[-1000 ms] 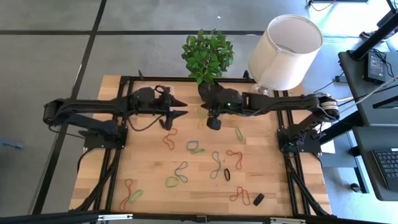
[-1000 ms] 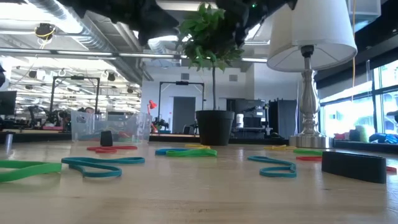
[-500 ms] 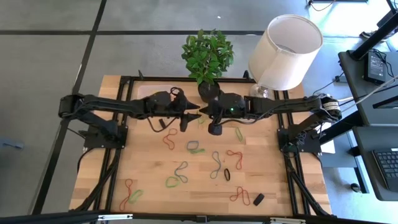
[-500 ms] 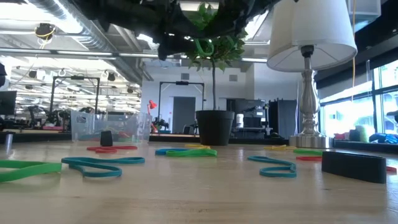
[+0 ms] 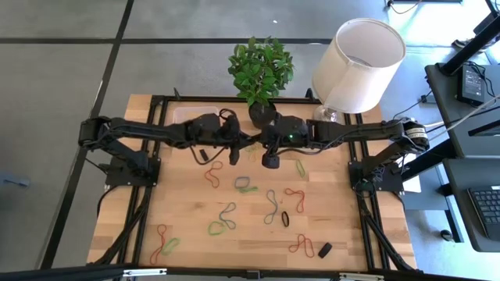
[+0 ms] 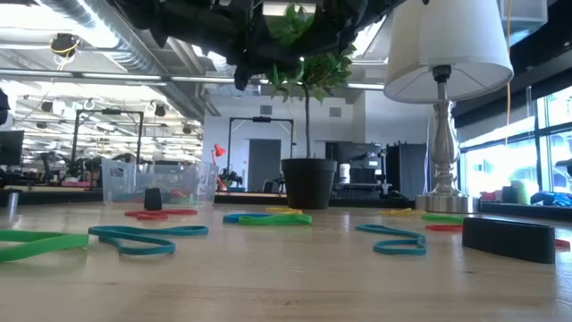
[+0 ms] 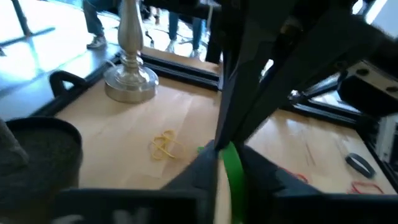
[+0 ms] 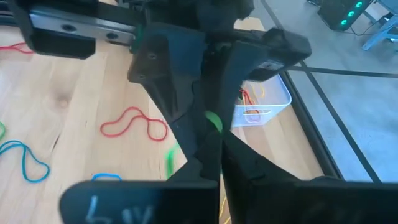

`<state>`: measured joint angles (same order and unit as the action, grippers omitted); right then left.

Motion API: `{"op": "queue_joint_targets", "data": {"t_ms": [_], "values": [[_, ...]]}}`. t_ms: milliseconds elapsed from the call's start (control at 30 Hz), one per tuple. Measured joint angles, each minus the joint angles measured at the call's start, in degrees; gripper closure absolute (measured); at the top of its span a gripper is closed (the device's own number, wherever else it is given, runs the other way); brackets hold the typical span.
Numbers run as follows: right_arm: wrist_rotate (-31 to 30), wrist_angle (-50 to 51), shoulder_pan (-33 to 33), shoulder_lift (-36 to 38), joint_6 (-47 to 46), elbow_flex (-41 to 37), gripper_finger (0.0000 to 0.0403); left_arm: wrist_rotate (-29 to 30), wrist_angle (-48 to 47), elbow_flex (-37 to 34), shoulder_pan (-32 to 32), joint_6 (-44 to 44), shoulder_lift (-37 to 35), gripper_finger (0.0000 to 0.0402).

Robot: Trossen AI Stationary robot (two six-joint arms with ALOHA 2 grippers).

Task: Pick and place rubber bands into bin
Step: Put the green rubber band into the transparent bin

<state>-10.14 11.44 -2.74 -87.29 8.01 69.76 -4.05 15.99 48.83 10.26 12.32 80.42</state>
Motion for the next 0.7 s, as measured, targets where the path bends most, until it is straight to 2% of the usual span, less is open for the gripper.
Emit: {"op": "queue_joint_targets", "data": {"t_ms": [133, 433, 700], "values": [[0.2, -0.1, 0.0, 0.0, -0.2, 0.0, 0.0389, -2.2, -2.3, 0.0, 0.9, 0.0, 0.0, 0.0397], [-0.8, -1.3, -1.2, 0.0, -8.1, 0.0, 0.0358, -8.6, -6.5, 0.0, 7.5, -0.6, -2.3, 0.04], [-1.0, -1.3, -2.1, 0.0, -15.3, 0.0, 0.0322, -8.0, -23.1, 0.0, 16.4, -8.1, -11.9, 0.0401]]}}
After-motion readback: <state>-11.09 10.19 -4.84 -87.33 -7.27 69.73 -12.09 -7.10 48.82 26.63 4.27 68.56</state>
